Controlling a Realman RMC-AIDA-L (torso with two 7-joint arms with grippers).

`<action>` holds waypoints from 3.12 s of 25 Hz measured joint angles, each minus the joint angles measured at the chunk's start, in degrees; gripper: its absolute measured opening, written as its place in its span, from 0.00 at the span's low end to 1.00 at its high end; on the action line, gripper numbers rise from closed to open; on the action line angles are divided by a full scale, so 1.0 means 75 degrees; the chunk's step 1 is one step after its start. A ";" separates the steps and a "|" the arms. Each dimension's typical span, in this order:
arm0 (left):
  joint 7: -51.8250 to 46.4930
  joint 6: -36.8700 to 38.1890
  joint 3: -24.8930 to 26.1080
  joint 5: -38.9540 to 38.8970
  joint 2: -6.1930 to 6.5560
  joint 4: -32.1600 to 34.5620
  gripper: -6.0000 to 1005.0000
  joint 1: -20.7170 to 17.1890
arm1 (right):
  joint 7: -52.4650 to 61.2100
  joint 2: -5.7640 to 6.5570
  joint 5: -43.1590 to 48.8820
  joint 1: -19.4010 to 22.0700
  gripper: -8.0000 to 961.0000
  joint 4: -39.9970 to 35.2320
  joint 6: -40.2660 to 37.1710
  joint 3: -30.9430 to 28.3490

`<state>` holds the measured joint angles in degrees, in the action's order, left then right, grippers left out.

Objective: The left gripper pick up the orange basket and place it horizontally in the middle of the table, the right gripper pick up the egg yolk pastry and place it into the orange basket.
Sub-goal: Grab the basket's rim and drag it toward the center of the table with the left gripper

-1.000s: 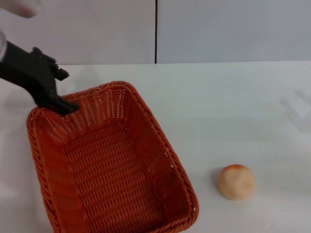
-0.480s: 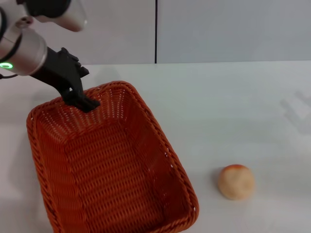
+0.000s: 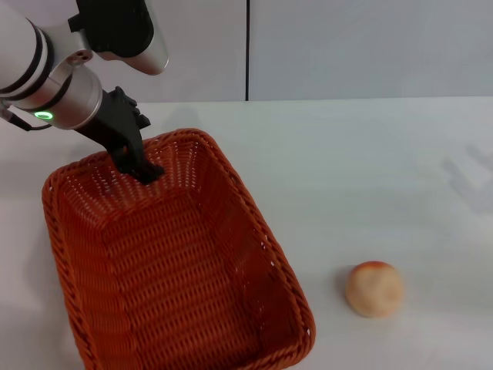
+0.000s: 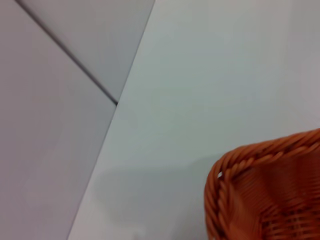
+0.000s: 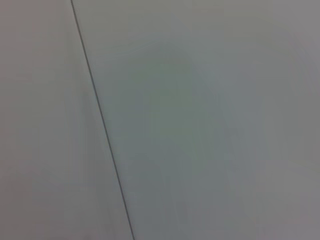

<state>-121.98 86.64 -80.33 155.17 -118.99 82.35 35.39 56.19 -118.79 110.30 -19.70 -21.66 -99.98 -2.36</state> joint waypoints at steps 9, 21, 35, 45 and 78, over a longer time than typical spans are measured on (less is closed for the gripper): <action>-0.0001 -0.0423 -0.0213 0.0553 -0.0002 -0.0569 0.80 0.0189 | -0.0003 0.0007 0.0032 -0.0028 0.60 0.0030 0.0052 -0.0002; 0.0069 0.0056 -0.0218 0.1267 0.0008 -0.1025 0.80 0.0571 | -0.0004 -0.0005 0.0009 -0.0041 0.60 0.0059 0.0069 -0.0001; 0.0010 0.0407 -0.0316 0.1375 0.0022 -0.1354 0.75 0.0766 | -0.0004 0.0000 -0.0001 -0.0159 0.60 0.0100 0.0153 -0.0029; -0.0547 0.0423 -0.0315 0.1355 -0.0011 -0.1494 0.41 0.0938 | -0.0003 0.0026 -0.0001 -0.0303 0.60 0.0060 0.0269 -0.0012; -0.5661 0.0784 0.2975 0.1386 0.0359 -0.4297 0.19 0.3114 | 0.0044 0.0347 -0.0224 -0.0586 0.60 -0.0167 0.0061 -0.0073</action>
<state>-164.44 92.52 -58.02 165.57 -116.30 50.12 58.74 56.51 -116.18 108.62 -24.09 -22.92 -99.52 -2.91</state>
